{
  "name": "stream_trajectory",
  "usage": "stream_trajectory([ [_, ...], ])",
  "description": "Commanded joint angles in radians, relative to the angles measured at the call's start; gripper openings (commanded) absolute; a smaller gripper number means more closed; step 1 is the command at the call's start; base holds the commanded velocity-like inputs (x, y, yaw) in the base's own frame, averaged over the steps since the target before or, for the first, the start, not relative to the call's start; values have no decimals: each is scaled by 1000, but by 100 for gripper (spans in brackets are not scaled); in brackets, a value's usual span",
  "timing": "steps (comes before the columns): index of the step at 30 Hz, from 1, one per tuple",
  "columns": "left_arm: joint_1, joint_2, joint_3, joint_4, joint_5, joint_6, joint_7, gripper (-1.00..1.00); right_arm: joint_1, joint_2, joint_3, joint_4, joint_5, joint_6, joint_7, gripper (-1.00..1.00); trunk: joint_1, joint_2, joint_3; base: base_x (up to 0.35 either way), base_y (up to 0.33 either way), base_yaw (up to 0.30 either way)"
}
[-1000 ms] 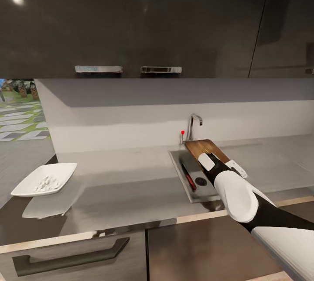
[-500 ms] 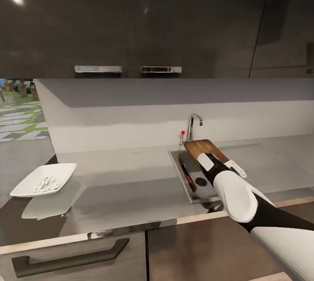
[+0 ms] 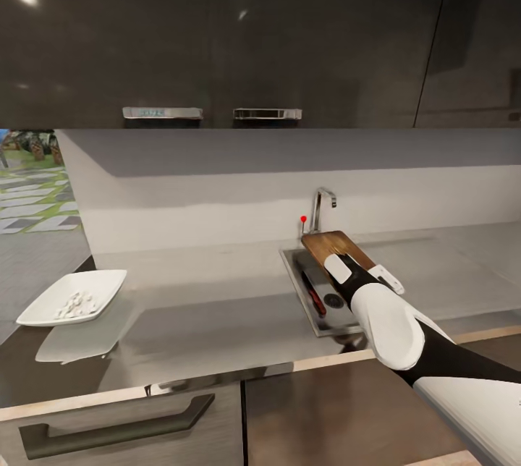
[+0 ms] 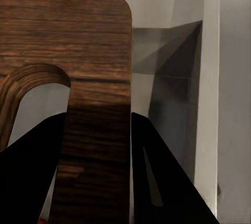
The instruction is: In the kitchen, take the Vidalia onion out of the sink, dice it on the chopping board with the paring knife, put the diced onion into the bowl on the countertop, then place both the paring knife and the chopping board into the sink.
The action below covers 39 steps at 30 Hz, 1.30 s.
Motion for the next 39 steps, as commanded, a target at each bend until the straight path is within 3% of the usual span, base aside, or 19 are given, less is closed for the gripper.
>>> stream_trajectory([
  [1, -1, -1, -8, 4, 8, -7, 0, 100, 0, 3, 4, -1, -8, -11, 0, -100, 0, -1, -1, 0, 0, 0],
  [19, -1, -1, -8, 4, 8, -7, 1, 100, 0, 9, 8, 6, -8, -9, 52, -100, 0, -1, -2, 0, 0, 0],
  [39, -1, -1, -8, 4, 8, -7, 1, 100, 0, 9, 7, 13, -8, -9, 50, -100, 0, -1, -33, 0, 0, 0],
])
